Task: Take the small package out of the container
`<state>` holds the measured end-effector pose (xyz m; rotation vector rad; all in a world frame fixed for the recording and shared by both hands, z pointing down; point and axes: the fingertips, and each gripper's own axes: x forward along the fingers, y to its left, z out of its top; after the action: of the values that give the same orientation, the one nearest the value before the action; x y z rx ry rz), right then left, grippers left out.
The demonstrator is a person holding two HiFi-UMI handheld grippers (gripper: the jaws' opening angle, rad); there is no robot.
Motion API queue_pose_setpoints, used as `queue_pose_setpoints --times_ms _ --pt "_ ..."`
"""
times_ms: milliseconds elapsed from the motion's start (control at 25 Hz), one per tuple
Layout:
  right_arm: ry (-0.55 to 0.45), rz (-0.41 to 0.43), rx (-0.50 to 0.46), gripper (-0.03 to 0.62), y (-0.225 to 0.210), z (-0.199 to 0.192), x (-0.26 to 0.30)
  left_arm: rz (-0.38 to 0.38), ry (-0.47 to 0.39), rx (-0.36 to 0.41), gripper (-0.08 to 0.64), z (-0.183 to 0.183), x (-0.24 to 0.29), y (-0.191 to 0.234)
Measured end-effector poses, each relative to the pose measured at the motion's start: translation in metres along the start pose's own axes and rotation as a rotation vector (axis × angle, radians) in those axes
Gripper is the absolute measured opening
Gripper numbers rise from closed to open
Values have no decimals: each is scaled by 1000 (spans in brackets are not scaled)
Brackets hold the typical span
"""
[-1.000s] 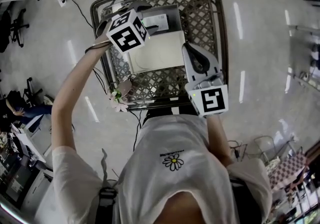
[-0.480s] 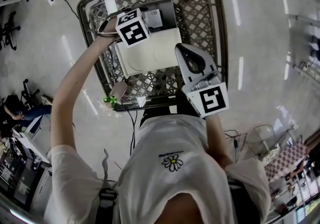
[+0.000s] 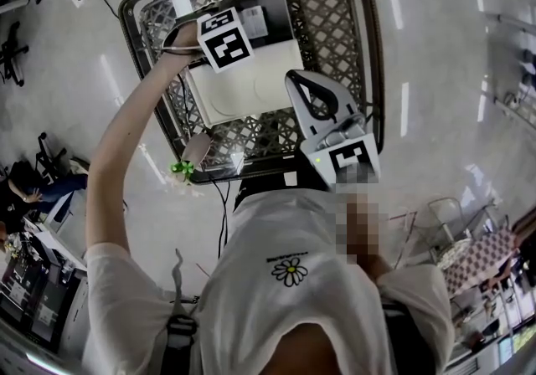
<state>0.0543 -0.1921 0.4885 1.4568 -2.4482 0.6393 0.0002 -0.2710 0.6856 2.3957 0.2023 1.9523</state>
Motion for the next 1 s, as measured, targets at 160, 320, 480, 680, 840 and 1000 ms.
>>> queue_pose_setpoints --times_ms 160,320,480,680,840,1000 --pt "7 -4 3 31 0 -4 0 -3 1 2 331 0 1 -1" --pt "8 1 0 31 3 -5 1 -7 16 0 331 0 1 -1" --pt "17 8 -12 31 6 -7 2 -5 34 5 333 2 2 0" --pt "18 10 -23 31 5 -9 1 -7 43 0 331 1 3 1" --pt "18 7 -36 31 3 -7 -2 -4 55 19 331 0 2 1" --pt "17 1 -65 31 1 -4 -8 27 69 44 331 0 -2 3"
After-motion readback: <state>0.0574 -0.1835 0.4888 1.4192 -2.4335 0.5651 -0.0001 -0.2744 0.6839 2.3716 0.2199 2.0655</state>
